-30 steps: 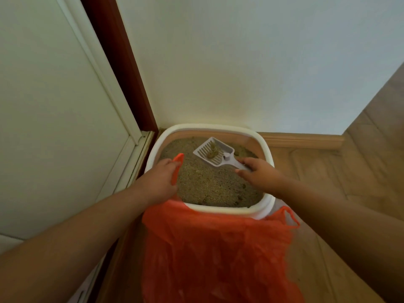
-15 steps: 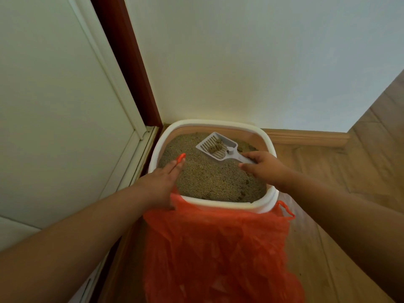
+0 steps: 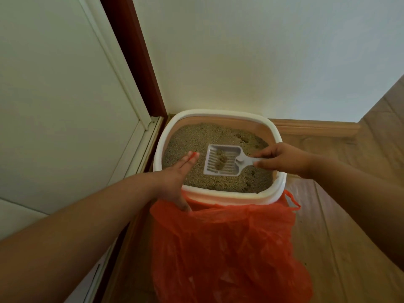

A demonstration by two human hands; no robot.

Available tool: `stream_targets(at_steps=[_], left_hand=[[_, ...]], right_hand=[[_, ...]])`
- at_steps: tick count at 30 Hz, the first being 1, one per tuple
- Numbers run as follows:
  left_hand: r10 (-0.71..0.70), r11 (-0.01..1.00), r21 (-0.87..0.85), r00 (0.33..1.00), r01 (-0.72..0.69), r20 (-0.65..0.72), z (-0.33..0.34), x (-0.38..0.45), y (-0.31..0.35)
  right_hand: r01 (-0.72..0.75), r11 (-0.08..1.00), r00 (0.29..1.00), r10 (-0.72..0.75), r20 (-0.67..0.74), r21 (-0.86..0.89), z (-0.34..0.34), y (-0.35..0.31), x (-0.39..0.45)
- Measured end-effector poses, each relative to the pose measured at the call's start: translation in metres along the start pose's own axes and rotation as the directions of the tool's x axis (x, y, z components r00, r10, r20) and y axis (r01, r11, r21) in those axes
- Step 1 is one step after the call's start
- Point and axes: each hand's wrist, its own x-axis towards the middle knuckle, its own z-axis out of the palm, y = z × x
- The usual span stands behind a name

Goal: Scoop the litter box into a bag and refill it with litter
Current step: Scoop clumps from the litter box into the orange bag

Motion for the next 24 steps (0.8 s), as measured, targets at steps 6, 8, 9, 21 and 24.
stream_targets(at_steps=[6, 8, 9, 21, 24], left_hand=[[-0.023, 0.986, -0.164, 0.978, -0.011, -0.207, 0.001, 0.003, -0.001], [-0.041, 0.977, -0.212, 0.95, -0.027, -0.308, -0.001, 0.003, -0.001], [-0.07, 0.972, -0.234, 0.937, -0.013, -0.343, -0.002, 0.002, -0.001], [-0.321, 0.854, 0.444, 0.946, 0.271, 0.039, -0.021, -0.016, 0.038], [-0.284, 0.785, 0.595, 0.953, 0.171, 0.102, -0.025, -0.019, 0.05]], right_hand=[[-0.029, 0.993, 0.992, 0.043, 0.119, -0.111, 0.012, 0.003, -0.007], [-0.036, 0.993, 0.989, 0.052, 0.139, -0.116, 0.015, 0.004, -0.007], [-0.043, 0.994, 0.988, 0.058, 0.144, -0.103, 0.016, 0.005, -0.008], [-0.076, 0.997, 0.987, 0.075, 0.142, 0.004, 0.013, 0.007, -0.007], [-0.079, 0.997, 0.987, 0.076, 0.144, 0.016, 0.013, 0.005, -0.009]])
